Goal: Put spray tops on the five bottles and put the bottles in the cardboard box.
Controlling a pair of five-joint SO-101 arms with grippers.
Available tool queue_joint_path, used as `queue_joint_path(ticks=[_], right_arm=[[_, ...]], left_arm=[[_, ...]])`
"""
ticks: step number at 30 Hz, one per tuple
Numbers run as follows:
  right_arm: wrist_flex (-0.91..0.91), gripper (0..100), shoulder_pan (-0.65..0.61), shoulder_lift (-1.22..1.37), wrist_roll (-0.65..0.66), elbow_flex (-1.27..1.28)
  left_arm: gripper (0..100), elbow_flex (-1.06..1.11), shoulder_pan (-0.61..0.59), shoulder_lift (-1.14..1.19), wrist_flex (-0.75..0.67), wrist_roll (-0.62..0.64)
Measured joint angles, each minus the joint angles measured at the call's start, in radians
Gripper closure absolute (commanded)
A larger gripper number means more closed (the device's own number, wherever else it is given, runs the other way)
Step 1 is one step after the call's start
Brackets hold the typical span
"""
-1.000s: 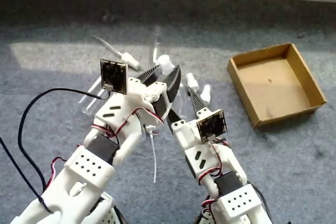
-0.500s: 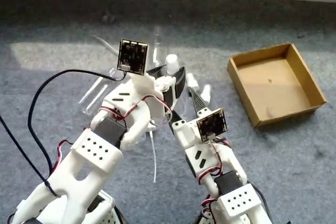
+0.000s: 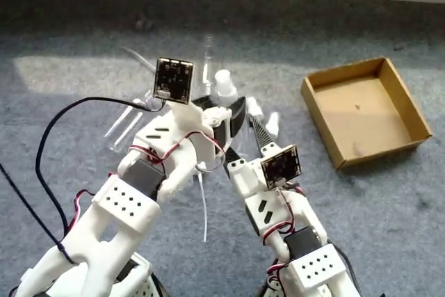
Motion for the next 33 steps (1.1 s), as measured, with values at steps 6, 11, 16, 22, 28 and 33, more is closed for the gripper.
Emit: queue_joint_path(ticks=[6,11,16,22,28,33], right_arm=[[0.000,97.1,0.005,0.000,-0.002,0.000],[0.000,97.1,0.005,0.000,-0.002,0.000],[0.000,97.1,0.002,0.000,-0.002,0.000],[0.000,97.1,0.000,0.000,-0.002,0.000],[0.018,97.1,0.000,0.000,-0.002,0.000],[0.020,97.1,0.000,0.000,-0.002,0.000]], left_arm=[[85,0.011,0.000,0.002,0.000,-0.006],[85,0.011,0.000,-0.034,0.000,-0.006],[85,0.011,0.000,-0.152,0.107,-0.006],[85,0.011,0.003,-0.272,0.284,-0.006],[85,0.011,0.003,-0.390,0.479,-0.006],[93,0.011,-0.063,-0.545,0.582,-0.006]])
